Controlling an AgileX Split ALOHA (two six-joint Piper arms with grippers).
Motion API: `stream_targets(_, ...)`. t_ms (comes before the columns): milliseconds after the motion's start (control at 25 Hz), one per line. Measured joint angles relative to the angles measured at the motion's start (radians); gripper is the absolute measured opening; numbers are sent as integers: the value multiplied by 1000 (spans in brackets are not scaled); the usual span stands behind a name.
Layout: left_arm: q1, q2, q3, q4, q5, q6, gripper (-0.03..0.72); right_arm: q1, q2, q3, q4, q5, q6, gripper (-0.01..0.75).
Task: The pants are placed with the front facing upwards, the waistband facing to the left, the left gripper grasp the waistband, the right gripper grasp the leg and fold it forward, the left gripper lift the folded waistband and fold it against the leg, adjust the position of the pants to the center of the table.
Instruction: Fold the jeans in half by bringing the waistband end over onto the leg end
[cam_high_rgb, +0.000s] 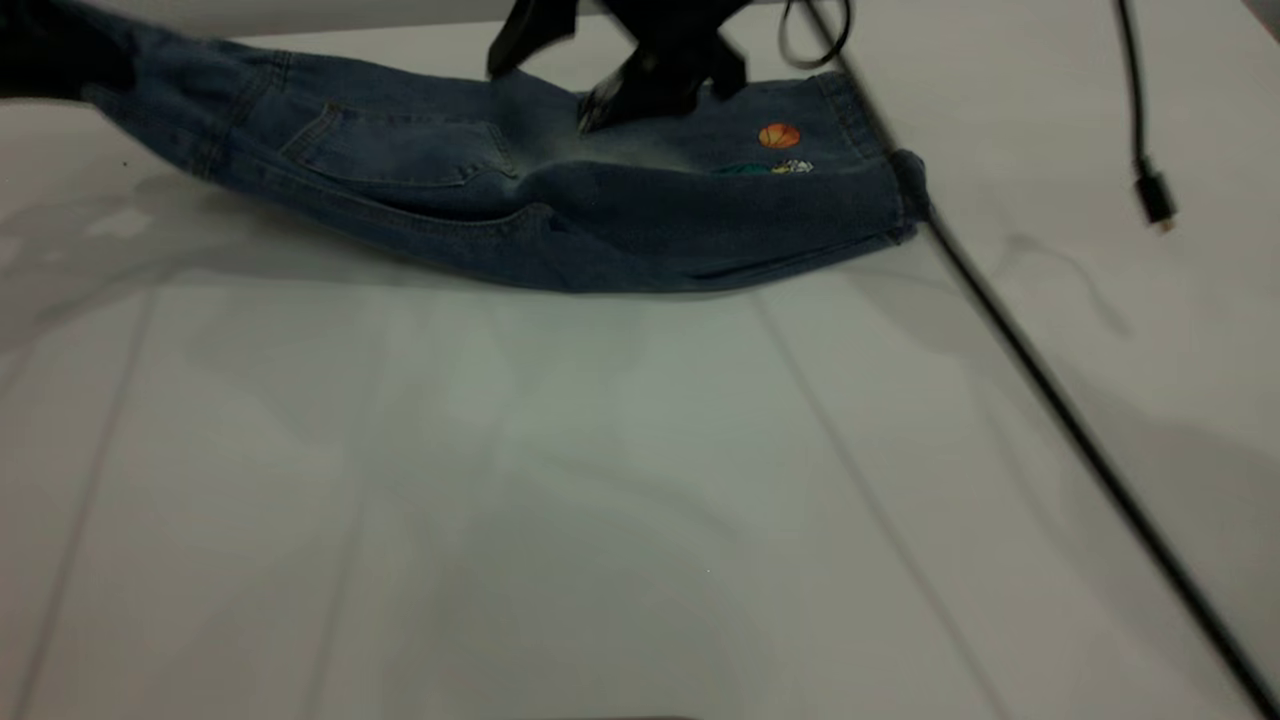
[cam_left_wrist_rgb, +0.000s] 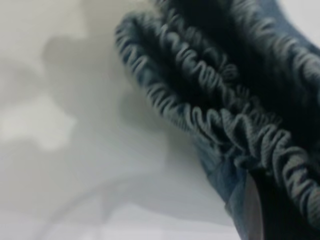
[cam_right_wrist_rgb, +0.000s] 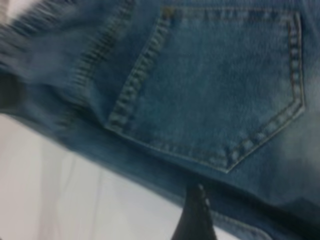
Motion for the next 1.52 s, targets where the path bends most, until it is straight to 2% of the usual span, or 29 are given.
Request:
stream_targets(280,-95,-103,1,58,14,0,86,70,159,-145,-20,15,51,488)
stream_targets(520,-133,-171,2,67,23,0,86,95,169,-164,-58,75,55,488)
stream_targets(760,-135,-225,2,69,47,4,86,-2,82,-164,-132,162,53,488)
stream_targets(920,-174,-231,2,71,58,6,86,-86,-24,-164,-161,196,24,488)
stream_targets(1120,-328,-231,2,71,-42,29,86,-164,-164,-164,-185,248,-14,488)
stream_targets(1400,-597,-192,2,56,-309,34,86,-261,-343,-164,-196,308,-28,488)
stream_targets(1520,-689,-131,2,27,-410,35,86,-279,-398,-164,-221,334,-32,488)
